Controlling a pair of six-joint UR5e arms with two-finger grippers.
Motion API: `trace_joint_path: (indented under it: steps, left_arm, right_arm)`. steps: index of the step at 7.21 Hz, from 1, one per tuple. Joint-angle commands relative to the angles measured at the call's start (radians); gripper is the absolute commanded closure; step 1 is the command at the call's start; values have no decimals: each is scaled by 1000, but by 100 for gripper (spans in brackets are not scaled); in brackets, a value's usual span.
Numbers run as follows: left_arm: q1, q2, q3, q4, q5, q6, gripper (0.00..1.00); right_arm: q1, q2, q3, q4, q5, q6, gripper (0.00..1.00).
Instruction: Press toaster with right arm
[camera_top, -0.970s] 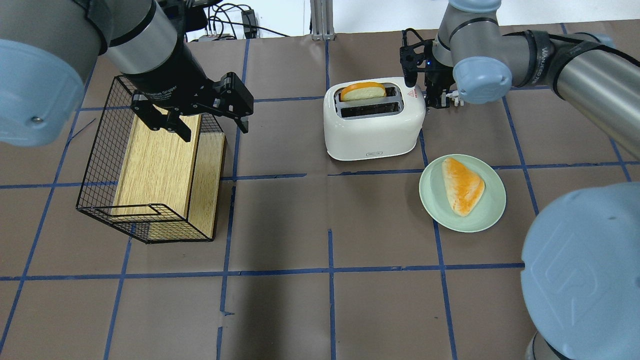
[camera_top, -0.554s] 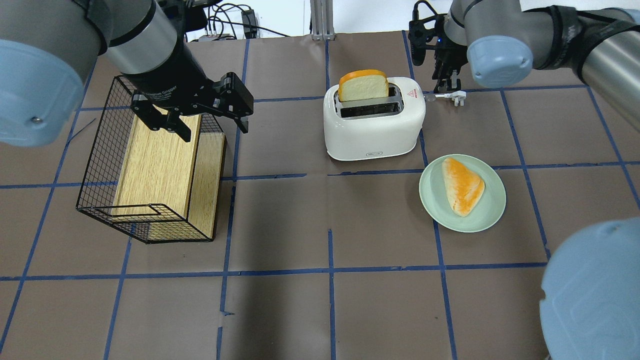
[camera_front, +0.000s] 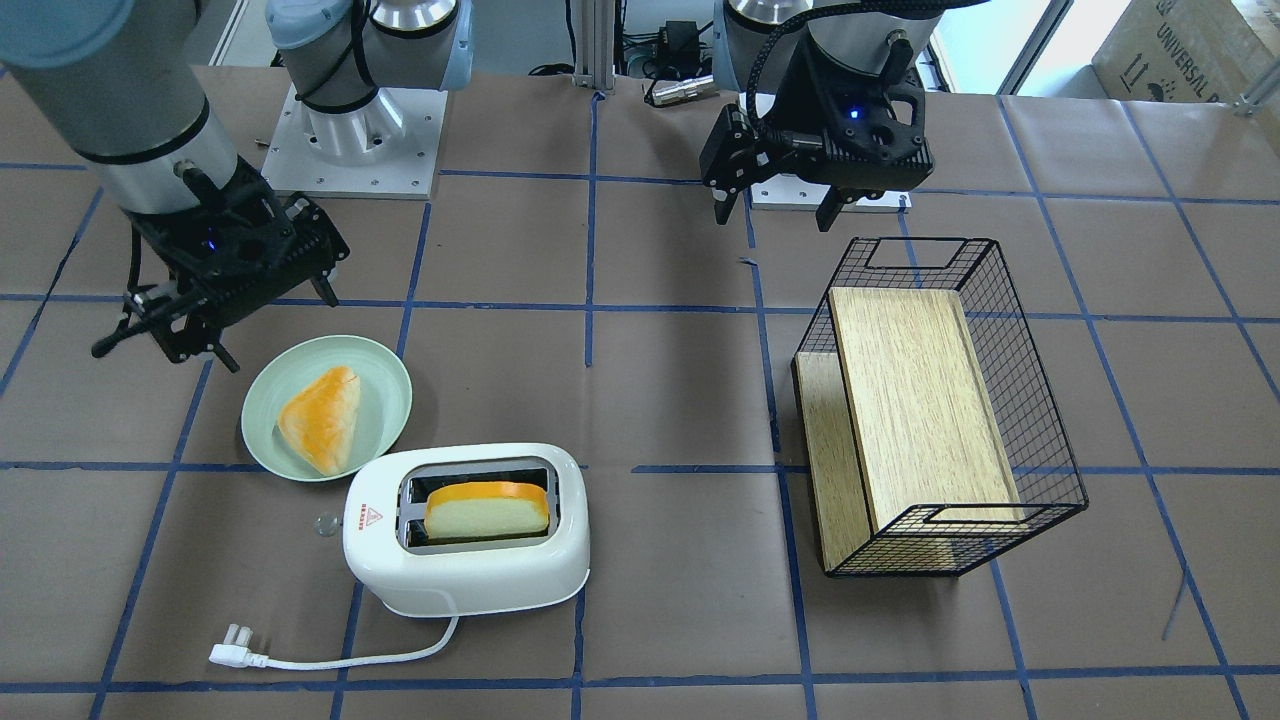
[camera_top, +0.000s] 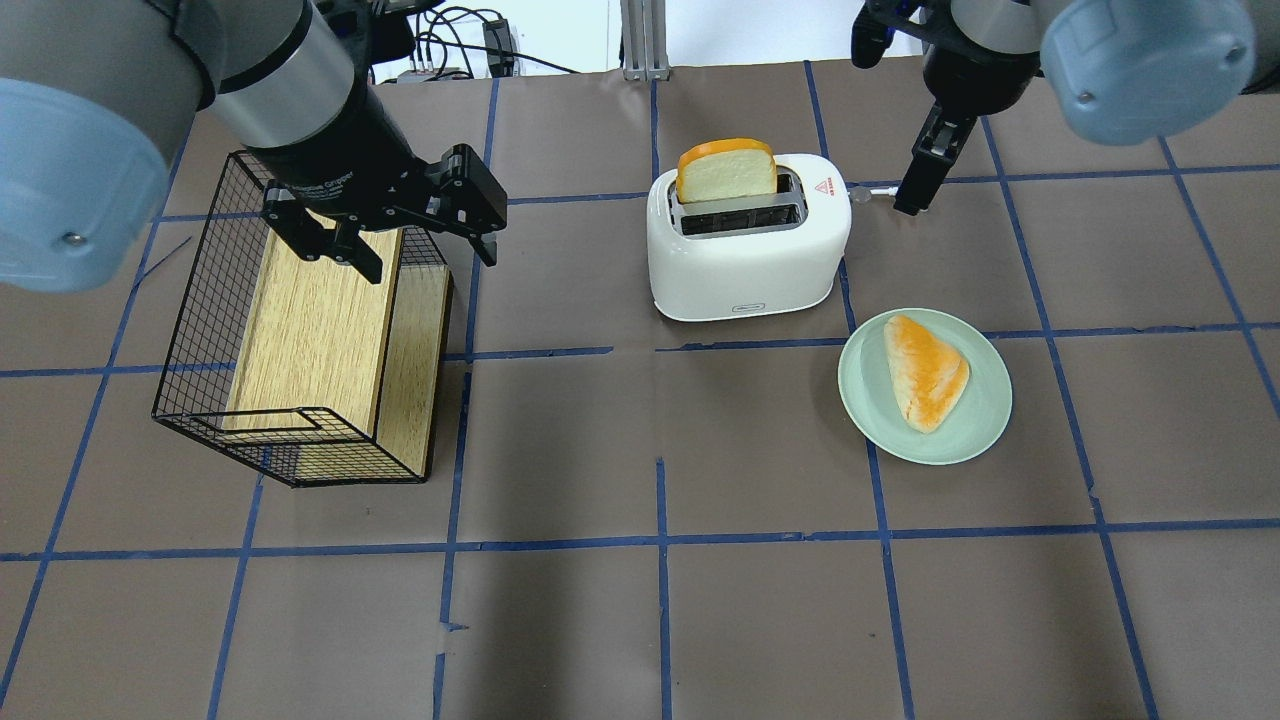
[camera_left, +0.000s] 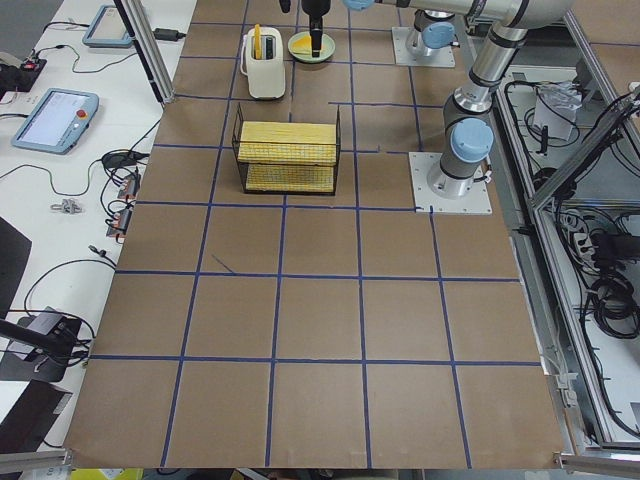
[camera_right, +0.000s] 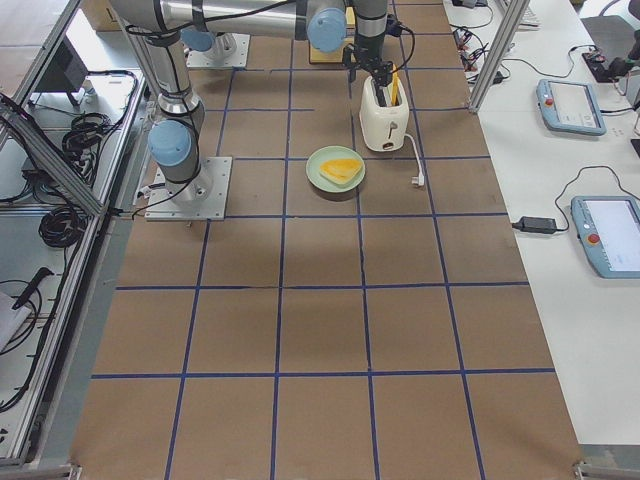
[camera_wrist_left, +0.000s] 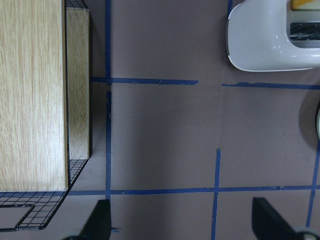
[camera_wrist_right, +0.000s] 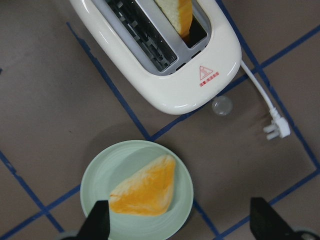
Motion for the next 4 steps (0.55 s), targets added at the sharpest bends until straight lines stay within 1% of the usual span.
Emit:
trace_joint_path:
  steps: [1, 3, 4]
  left_arm:
    - [0, 0, 0, 0, 0, 0, 0]
    - [0, 0, 0, 0, 0, 0, 0]
    - [0, 0, 0, 0, 0, 0, 0]
  right_arm:
    - [2, -113, 27, 99, 5, 338, 1]
    - [12, -125, 60, 86, 2, 499, 0]
    - [12, -125, 64, 90, -8, 503, 0]
